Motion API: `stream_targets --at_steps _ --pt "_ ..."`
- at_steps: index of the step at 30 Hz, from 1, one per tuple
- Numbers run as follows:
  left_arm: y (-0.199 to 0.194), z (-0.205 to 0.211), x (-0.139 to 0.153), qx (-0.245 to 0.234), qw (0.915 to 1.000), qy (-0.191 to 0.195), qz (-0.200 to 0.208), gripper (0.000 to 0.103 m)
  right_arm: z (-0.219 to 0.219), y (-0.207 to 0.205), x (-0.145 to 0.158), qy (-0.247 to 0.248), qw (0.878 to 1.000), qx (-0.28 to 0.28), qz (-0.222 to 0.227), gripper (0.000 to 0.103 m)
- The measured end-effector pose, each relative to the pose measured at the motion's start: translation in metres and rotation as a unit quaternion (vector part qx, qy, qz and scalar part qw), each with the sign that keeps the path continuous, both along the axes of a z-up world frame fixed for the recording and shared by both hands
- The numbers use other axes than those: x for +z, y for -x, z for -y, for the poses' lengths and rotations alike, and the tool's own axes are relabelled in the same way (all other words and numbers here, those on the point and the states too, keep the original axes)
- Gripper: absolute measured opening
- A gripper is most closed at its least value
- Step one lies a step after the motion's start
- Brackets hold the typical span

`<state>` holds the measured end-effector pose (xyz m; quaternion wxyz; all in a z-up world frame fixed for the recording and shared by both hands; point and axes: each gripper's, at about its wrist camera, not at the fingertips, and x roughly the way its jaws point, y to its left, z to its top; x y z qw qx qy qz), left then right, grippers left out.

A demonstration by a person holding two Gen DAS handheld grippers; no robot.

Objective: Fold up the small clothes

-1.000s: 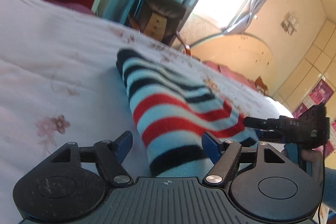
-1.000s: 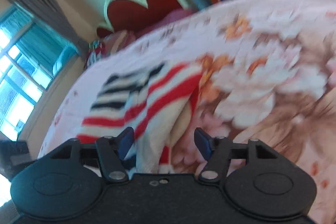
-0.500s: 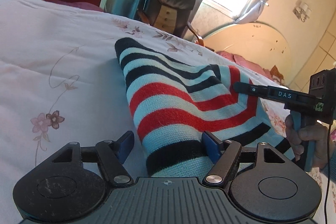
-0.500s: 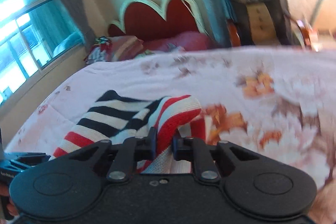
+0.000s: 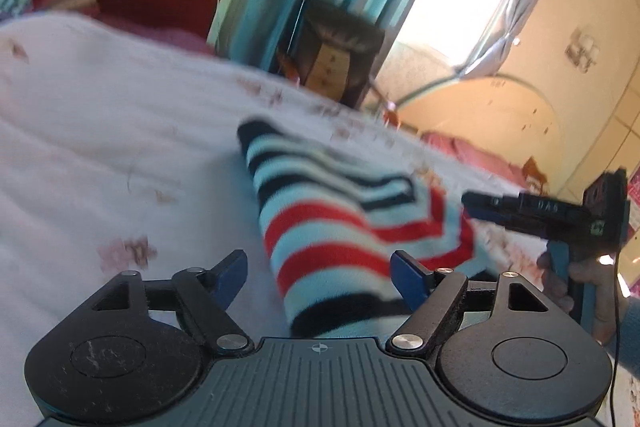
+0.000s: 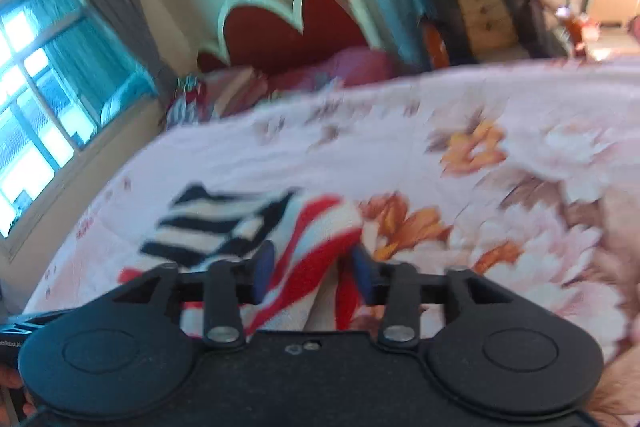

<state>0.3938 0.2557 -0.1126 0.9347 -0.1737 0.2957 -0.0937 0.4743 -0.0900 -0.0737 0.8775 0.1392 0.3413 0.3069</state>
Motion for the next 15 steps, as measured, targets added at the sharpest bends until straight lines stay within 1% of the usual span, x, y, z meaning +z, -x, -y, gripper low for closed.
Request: stream_targets --at_steps 1,2,3,4,6,8,9,10,11,12,15 --pt "0.003 0.003 0.009 -0.011 0.9998 0.003 0.018 0.078 0.006 0.005 0.006 -0.004 1.000 -0.006 0.006 0.044" --pt "0.002 0.009 0.015 -0.024 0.9994 -0.003 0.025 0.078 0.010 0.011 0.012 -0.007 1.000 -0.002 0.004 0.039" --pt "-0.001 0.018 0.019 -0.040 0.9988 -0.014 0.026 0.078 0.010 0.017 0.016 -0.004 1.000 0.010 0.004 0.033" --pt "-0.007 0.028 0.020 -0.056 0.9978 -0.026 0.024 0.078 0.005 0.025 0.020 0.008 1.000 0.023 0.012 0.030" --pt "-0.018 0.047 0.013 -0.070 0.9957 -0.060 0.012 0.078 -0.011 0.039 0.024 0.038 0.997 0.053 0.034 0.030" --pt "-0.027 0.060 0.003 -0.067 0.9929 -0.098 -0.006 0.078 -0.028 0.046 0.023 0.073 0.994 0.070 0.047 0.031" --pt "-0.030 0.063 -0.003 -0.065 0.9916 -0.110 -0.016 0.078 -0.035 0.046 0.020 0.093 0.992 0.074 0.047 0.031" --pt "-0.031 0.064 -0.008 -0.063 0.9909 -0.116 -0.027 0.078 -0.041 0.045 0.015 0.114 0.990 0.073 0.047 0.028" --pt "-0.031 0.064 -0.009 -0.061 0.9911 -0.116 -0.026 0.078 -0.045 0.043 0.009 0.131 0.988 0.073 0.040 0.025" --pt "-0.030 0.064 -0.010 -0.061 0.9912 -0.115 -0.025 0.078 -0.045 0.039 0.002 0.139 0.987 0.074 0.025 0.025" --pt "-0.026 0.067 -0.007 -0.065 0.9885 -0.133 -0.028 0.077 -0.040 0.038 -0.005 0.127 0.989 0.069 0.021 0.025"
